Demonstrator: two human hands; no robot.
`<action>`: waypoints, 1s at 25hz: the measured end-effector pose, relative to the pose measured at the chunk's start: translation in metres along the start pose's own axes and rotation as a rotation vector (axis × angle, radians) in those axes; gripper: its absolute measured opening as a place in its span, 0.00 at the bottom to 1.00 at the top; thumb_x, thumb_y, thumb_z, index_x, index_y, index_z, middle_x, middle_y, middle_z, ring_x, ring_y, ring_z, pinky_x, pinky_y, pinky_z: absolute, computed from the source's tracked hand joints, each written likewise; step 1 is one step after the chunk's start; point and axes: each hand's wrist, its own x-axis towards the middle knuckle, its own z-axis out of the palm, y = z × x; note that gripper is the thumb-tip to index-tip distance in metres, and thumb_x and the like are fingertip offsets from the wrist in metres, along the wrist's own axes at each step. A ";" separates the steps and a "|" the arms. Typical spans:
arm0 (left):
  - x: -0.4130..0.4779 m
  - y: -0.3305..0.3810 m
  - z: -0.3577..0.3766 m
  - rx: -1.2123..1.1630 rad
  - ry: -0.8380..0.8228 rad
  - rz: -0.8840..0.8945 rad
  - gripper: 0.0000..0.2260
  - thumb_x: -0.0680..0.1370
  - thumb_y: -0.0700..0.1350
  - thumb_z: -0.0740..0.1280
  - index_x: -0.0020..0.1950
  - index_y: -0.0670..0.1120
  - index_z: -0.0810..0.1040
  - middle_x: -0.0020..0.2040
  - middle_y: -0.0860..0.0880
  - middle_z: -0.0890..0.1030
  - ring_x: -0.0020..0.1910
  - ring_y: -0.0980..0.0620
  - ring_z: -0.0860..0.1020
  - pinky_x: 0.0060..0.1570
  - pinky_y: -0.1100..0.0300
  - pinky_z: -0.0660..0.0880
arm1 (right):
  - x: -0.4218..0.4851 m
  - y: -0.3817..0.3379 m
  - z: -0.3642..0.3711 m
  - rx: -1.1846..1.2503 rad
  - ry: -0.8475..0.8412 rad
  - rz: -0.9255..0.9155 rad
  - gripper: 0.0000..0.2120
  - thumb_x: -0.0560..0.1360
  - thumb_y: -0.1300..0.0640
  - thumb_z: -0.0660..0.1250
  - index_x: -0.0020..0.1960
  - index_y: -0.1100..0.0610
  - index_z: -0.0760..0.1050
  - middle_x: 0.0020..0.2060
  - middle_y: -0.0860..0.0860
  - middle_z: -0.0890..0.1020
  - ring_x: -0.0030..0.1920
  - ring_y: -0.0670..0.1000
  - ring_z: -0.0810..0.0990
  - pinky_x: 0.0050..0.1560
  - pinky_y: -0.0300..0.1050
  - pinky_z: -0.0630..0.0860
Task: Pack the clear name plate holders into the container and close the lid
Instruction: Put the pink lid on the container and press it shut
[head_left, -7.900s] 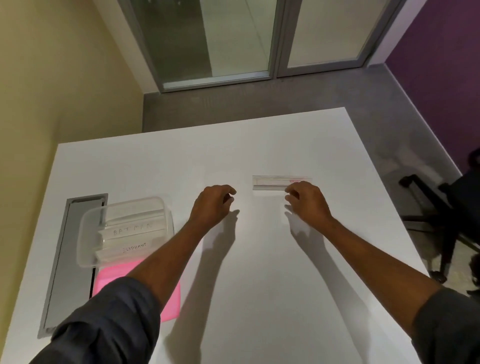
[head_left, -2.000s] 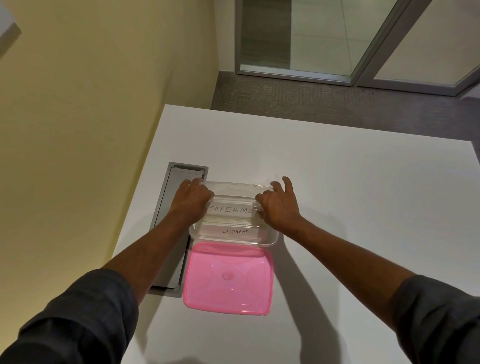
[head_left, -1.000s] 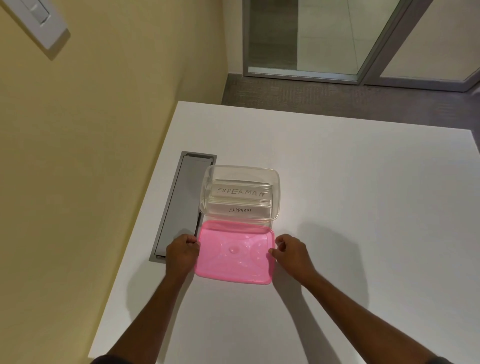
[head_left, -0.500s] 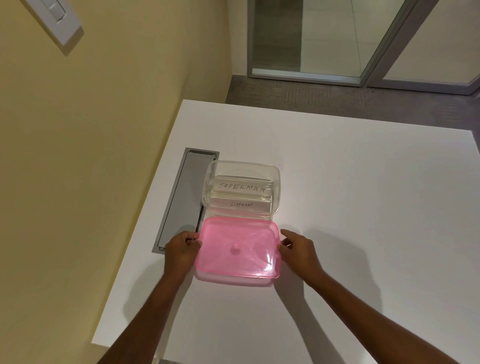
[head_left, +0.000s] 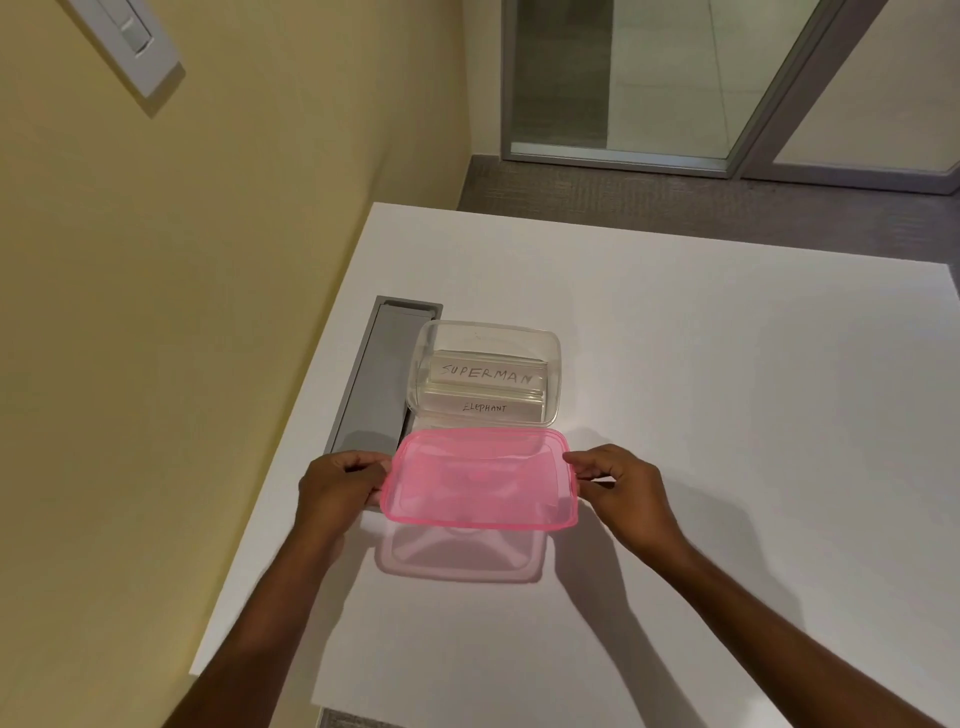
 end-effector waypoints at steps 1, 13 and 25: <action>0.000 0.003 -0.003 -0.035 0.012 -0.006 0.06 0.76 0.37 0.74 0.47 0.45 0.90 0.41 0.44 0.90 0.34 0.50 0.86 0.38 0.58 0.84 | -0.001 -0.004 -0.002 0.039 0.009 -0.009 0.16 0.74 0.69 0.78 0.57 0.53 0.89 0.49 0.47 0.88 0.50 0.42 0.86 0.49 0.32 0.83; 0.004 0.065 -0.007 -0.160 -0.069 0.317 0.13 0.78 0.42 0.76 0.58 0.58 0.88 0.53 0.53 0.90 0.53 0.53 0.86 0.58 0.55 0.81 | 0.032 -0.036 -0.012 0.418 0.097 0.209 0.08 0.76 0.61 0.78 0.52 0.50 0.90 0.43 0.51 0.90 0.40 0.51 0.89 0.50 0.47 0.88; 0.066 0.082 0.030 -0.039 0.045 0.277 0.16 0.77 0.38 0.76 0.64 0.46 0.86 0.53 0.49 0.89 0.53 0.47 0.87 0.59 0.44 0.85 | 0.094 -0.051 0.008 0.388 0.277 0.282 0.07 0.75 0.57 0.78 0.47 0.44 0.89 0.39 0.46 0.90 0.38 0.51 0.88 0.46 0.49 0.88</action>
